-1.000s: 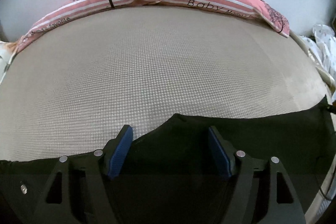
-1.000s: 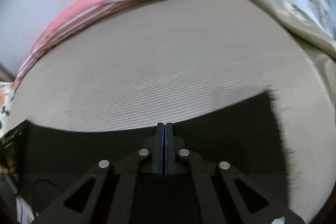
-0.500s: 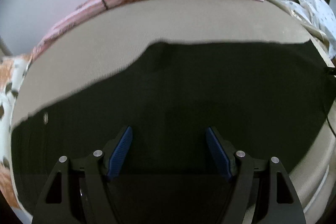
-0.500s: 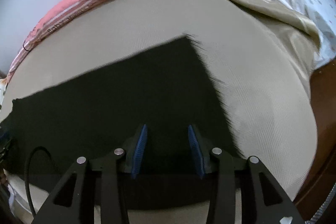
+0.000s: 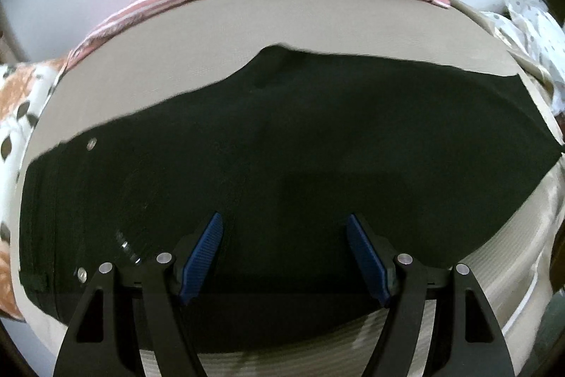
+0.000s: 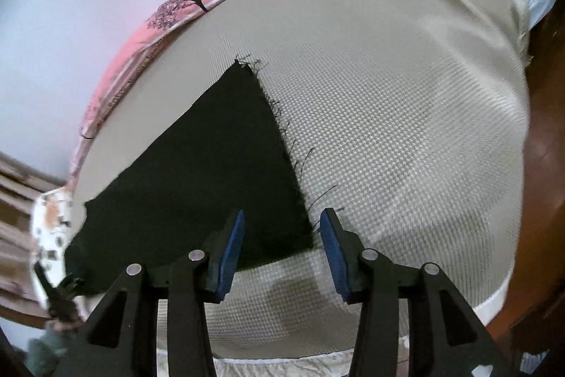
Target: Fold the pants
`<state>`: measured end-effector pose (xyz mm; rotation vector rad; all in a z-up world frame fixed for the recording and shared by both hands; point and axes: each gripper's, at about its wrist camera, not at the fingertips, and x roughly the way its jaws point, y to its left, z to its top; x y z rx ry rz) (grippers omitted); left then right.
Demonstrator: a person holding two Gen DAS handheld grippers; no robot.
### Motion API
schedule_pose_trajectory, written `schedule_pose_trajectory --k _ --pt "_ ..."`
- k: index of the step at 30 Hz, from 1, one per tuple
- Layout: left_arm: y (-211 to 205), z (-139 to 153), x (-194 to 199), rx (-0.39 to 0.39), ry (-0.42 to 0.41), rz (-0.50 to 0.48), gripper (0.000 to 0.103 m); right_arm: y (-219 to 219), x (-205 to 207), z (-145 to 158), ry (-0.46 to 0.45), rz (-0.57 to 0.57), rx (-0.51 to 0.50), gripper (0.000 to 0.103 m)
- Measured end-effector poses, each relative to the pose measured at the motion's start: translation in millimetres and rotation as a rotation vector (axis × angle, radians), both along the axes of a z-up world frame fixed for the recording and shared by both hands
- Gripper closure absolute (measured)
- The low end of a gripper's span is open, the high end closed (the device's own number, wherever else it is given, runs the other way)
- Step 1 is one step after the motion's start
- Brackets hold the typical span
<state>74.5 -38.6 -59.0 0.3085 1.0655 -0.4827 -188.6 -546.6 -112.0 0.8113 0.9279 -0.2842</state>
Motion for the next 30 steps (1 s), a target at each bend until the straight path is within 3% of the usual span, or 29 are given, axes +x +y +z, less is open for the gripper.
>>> schedule_pose_trajectory --k 6,14,15,19,25,30 --pt "-47 5 -11 -0.023 0.002 -0.095 0.030 -28 12 -21 -0.036 0.072 0.158 0.062" --pt "-103 -9 -23 -0.019 0.060 -0.180 0.030 -26 45 -33 -0.102 0.205 0.301 0.063" --pt "-107 -13 -25 -0.012 0.070 -0.188 0.030 -26 48 -34 -0.116 0.203 0.313 0.066" --pt "-111 -21 -28 -0.022 0.064 -0.193 0.027 -22 61 -46 -0.132 0.189 0.347 0.095" --pt "-108 -22 -27 -0.037 0.065 -0.191 0.026 -13 59 -39 -0.154 0.124 0.311 0.095" --pt "-96 -15 -20 -0.090 0.096 -0.144 0.026 6 60 -9 -0.241 0.079 0.343 0.095"
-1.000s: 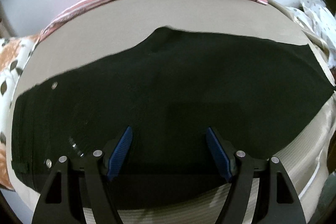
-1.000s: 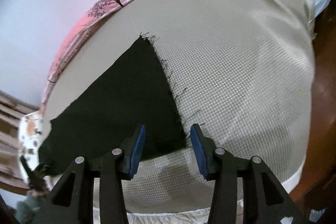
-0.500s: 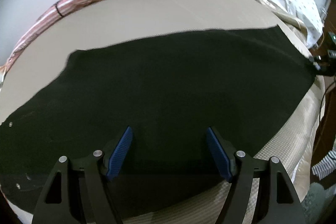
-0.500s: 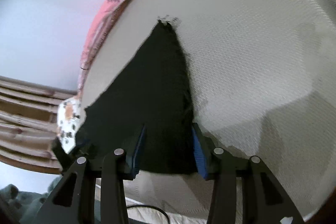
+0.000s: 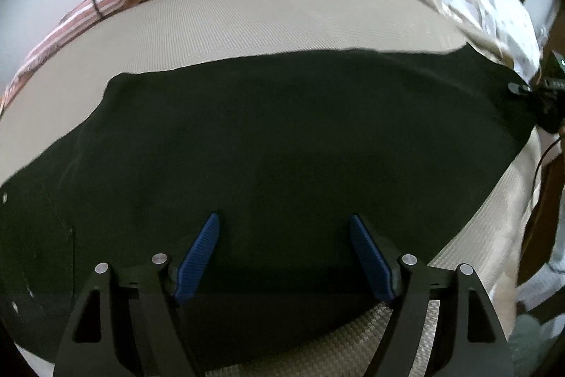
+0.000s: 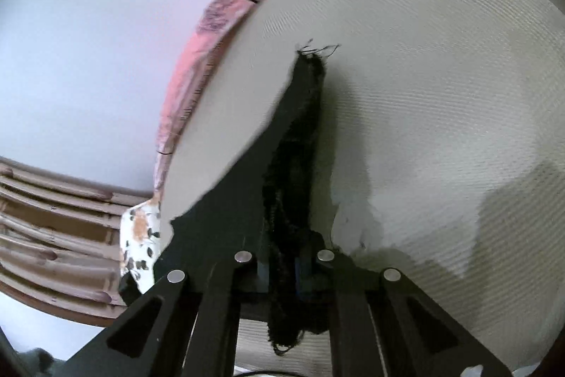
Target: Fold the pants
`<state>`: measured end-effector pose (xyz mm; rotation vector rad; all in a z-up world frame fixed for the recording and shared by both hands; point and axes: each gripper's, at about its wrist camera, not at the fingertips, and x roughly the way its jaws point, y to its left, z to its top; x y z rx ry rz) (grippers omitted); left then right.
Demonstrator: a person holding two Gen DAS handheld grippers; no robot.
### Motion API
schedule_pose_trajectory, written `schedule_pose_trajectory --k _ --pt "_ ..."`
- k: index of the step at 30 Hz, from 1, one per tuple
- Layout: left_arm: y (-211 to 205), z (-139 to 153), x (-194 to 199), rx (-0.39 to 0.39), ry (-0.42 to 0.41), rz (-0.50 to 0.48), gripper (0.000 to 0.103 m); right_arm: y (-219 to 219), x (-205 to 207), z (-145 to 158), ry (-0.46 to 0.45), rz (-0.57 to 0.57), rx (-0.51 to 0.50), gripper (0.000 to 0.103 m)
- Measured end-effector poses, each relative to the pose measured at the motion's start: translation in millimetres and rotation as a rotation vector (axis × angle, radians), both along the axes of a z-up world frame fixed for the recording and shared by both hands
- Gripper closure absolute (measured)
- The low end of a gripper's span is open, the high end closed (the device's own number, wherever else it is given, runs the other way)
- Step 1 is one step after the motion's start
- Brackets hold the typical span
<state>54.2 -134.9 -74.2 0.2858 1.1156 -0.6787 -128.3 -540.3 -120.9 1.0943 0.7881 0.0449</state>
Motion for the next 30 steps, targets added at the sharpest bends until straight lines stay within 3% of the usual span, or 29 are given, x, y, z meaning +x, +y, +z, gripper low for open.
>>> schedule_pose_trajectory --k 7,13,16,23,30 --pt "56 24 24 -0.077 -0.027 0.152 0.026 72 66 50 -0.085 0.108 0.017 0.095" --pt "115 41 41 -0.118 -0.031 0.268 0.026 150 137 66 -0.113 0.275 0.023 0.095" --pt "140 49 47 -0.128 -0.038 0.307 0.026 204 176 62 -0.095 0.375 0.010 0.095" --pt "183 55 51 -0.177 -0.020 0.377 0.026 312 219 30 0.005 0.572 -0.041 0.095" --pt "205 49 48 -0.215 0.005 0.398 0.026 388 232 9 0.111 0.722 -0.259 0.089"
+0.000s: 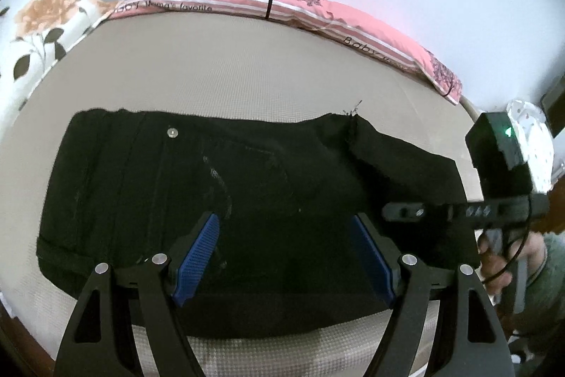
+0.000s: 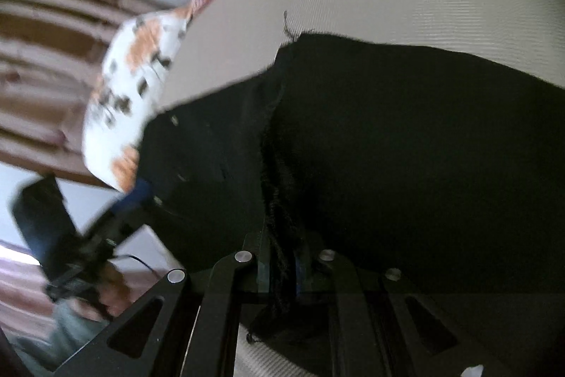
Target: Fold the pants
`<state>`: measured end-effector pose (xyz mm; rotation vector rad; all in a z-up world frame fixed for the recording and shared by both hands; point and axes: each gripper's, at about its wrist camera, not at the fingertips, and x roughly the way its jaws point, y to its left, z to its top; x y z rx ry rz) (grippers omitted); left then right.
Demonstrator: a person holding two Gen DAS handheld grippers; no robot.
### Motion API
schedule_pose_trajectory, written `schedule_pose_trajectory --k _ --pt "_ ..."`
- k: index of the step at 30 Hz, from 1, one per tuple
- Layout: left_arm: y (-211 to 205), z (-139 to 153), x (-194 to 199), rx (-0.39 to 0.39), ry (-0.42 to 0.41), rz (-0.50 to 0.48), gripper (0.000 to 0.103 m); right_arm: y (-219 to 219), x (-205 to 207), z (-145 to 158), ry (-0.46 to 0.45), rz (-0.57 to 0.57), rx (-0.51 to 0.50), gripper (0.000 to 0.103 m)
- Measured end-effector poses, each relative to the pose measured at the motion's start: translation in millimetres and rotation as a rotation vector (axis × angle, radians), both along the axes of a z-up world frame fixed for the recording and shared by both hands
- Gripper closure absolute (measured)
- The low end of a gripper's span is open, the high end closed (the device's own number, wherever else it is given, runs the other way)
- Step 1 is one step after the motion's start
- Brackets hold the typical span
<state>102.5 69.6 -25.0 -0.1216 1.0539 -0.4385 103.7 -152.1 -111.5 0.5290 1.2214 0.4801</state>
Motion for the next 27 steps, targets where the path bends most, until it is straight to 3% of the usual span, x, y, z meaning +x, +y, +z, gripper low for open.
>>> schedule_pose_trajectory --k 4,7,9,15,20,24,27 --pt "-1 -4 2 -0.030 0.025 -0.008 0.026 10 -3 -1 0.006 0.035 0.013 0.061" --pt "-1 -3 3 -0.051 0.041 -0.012 0.026 15 -8 7 -0.004 0.076 0.051 0.059" --pt "-3 -3 4 -0.071 0.060 -0.015 0.026 10 -13 16 -0.025 0.064 0.013 0.059" --pt "-21 -6 8 -0.181 0.174 -0.088 0.026 -51 -19 35 -0.056 -0.100 0.015 0.057" --pt "-39 -27 18 -0.257 0.324 -0.113 0.028 -105 -35 35 -0.049 -0.235 0.045 0.052" --pt "-49 -47 26 -0.249 0.422 -0.099 0.043 -130 -46 27 -0.030 -0.307 0.083 0.051" --pt "-52 -60 30 -0.246 0.467 -0.089 0.049 -138 -51 22 -0.021 -0.338 0.101 0.051"
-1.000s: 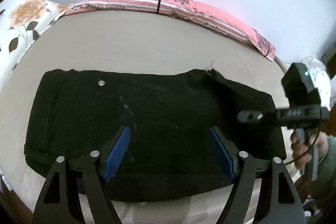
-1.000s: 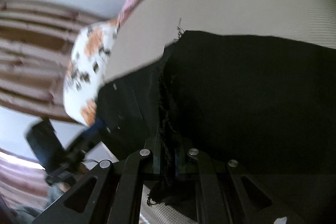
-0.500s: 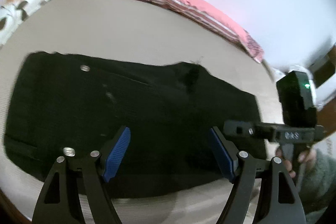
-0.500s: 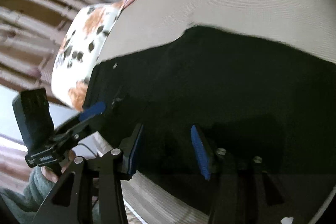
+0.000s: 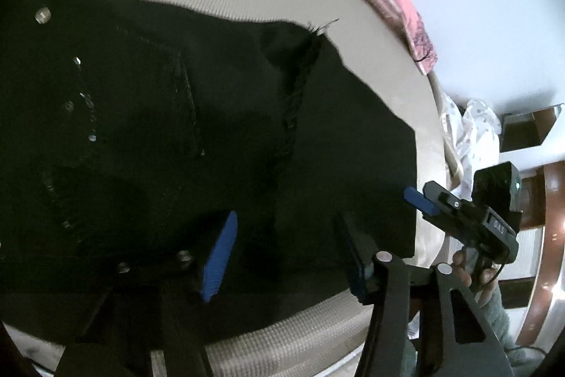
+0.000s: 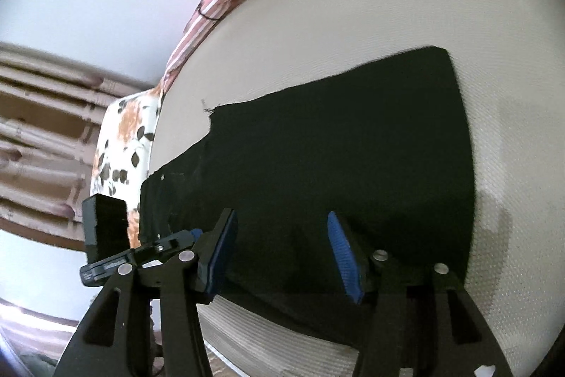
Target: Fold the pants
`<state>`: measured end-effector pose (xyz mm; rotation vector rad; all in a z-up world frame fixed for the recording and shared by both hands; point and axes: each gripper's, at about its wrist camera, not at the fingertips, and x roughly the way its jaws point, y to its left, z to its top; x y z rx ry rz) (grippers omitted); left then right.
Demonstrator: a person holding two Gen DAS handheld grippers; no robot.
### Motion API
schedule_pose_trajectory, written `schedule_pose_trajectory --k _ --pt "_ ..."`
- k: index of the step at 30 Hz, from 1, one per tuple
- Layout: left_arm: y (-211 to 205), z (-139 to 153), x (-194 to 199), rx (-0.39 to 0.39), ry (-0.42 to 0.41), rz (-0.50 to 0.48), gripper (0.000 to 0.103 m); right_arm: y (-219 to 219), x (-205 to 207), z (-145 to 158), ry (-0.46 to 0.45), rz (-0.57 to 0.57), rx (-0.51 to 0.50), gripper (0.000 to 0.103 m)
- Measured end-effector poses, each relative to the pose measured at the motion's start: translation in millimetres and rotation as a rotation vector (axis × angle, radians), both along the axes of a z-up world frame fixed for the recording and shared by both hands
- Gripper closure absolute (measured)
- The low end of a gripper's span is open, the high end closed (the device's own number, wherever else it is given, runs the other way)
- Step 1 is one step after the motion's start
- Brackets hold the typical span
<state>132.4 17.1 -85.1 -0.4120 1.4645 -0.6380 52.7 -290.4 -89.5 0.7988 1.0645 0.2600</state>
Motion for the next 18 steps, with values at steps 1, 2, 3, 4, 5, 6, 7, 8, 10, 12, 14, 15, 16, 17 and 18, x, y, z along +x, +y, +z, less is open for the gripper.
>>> schedule_pose_trajectory --k 1,2,3,4,5,6,7,8,10,12,14,15,16,17,18 --pt "0 -2 1 -0.003 0.008 0.004 0.050 -3 -2 -2 0.001 -0.008 0.007 0.051" --pt "1 -4 1 -0.019 0.011 0.002 0.050 0 -1 -2 0.001 -0.010 0.010 0.051" --pt "2 -4 1 -0.030 0.012 -0.003 0.050 -1 -2 -3 0.002 -0.012 0.012 0.051" --pt "1 -5 2 -0.036 0.017 -0.006 0.050 -1 -2 -4 0.003 -0.013 0.013 0.051" --pt "1 -6 3 -0.044 0.023 -0.011 0.050 -2 -2 -5 0.003 -0.014 0.017 0.051" --pt "-2 -8 4 -0.069 0.037 -0.027 0.050 -3 -3 -6 0.001 -0.013 0.019 0.051" --pt "-4 -10 5 -0.085 0.054 -0.040 0.050 -3 -2 -6 0.001 -0.013 0.021 0.051" --pt "-6 -11 6 -0.096 0.067 -0.046 0.050 -2 -2 -7 0.000 -0.012 0.024 0.051" --pt "-15 -13 8 -0.126 0.090 -0.072 0.050 -4 -2 -9 0.002 -0.014 0.031 0.051" --pt "-20 -14 9 -0.136 0.097 -0.078 0.050 -1 -1 -11 0.007 -0.013 0.037 0.051" --pt "-24 -14 11 -0.151 0.107 -0.089 0.050 -2 -2 -14 0.012 -0.013 0.041 0.051" --pt "-27 -14 13 -0.153 0.109 -0.088 0.050 -1 -2 -14 0.011 -0.013 0.040 0.051" --pt "-31 -14 15 -0.154 0.110 -0.090 0.050 -1 -3 -14 0.011 -0.013 0.039 0.051" --pt "-34 -14 18 -0.154 0.108 -0.090 0.050 -1 -2 -14 0.010 -0.014 0.040 0.051" --pt "-38 -13 23 -0.154 0.103 -0.084 0.050 -1 -2 -15 0.012 -0.017 0.042 0.051"
